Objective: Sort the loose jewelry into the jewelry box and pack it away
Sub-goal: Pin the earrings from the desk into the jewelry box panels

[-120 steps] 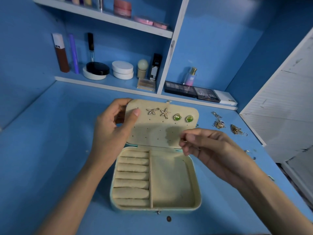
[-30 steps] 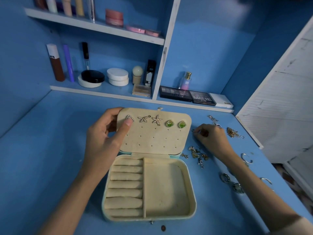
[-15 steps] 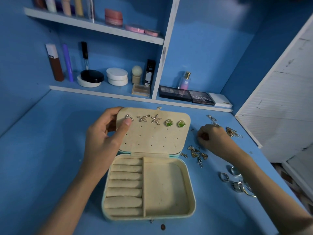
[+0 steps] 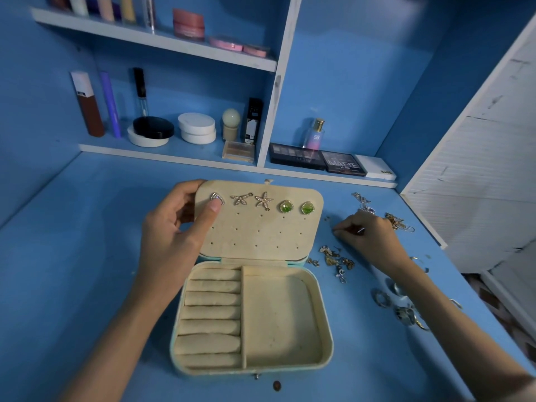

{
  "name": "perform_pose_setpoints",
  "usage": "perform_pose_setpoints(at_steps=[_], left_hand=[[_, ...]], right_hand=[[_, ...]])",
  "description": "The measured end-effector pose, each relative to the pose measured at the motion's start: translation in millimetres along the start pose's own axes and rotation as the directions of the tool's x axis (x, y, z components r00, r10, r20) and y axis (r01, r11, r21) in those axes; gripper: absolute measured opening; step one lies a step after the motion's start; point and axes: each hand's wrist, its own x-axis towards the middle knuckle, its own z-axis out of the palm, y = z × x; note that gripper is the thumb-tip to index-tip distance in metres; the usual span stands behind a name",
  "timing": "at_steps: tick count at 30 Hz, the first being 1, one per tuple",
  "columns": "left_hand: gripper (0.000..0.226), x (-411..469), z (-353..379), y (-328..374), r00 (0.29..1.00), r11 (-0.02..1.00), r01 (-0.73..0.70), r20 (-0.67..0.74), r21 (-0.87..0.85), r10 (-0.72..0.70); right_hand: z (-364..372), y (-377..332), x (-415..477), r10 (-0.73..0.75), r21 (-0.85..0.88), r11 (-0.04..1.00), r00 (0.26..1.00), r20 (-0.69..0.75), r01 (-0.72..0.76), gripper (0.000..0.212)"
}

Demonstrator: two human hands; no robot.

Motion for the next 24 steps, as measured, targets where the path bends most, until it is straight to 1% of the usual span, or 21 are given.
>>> perform_pose_setpoints(at_steps=[4, 9, 13, 19, 24], left_hand=[[0.016, 0, -1, 0, 1.0, 1.0, 0.001, 0.004, 0.002, -0.001], [0.016, 0, -1, 0, 1.0, 1.0, 0.004, 0.004, 0.006, -0.004], [0.017, -1, -1, 1, 1.0, 1.0, 0.005, 0.003, 0.005, -0.005], [0.016, -1, -1, 1, 1.0, 1.0, 0.0, 0.006, 0.015, 0.0], [0.016, -1, -2, 1, 1.0, 1.0, 0.002, 0.013, 0.018, -0.002]], right_hand=[[2, 0, -1, -0.017, -0.017, 1.0, 1.0, -0.007, 0.017, 0.006], [5, 2, -1, 0.029, 0.012, 1.0, 0.999, -0.021, -0.029, 0.005], [6, 1, -3, 0.013, 0.015, 1.0, 1.0, -0.025, -0.013, 0.004], [9, -1, -4, -0.017, 0.025, 0.999, 0.996, -0.091, 0.02, 0.007], [11, -5, -2, 0.002, 0.025, 1.0, 0.993, -0.115, 0.001, 0.009]])
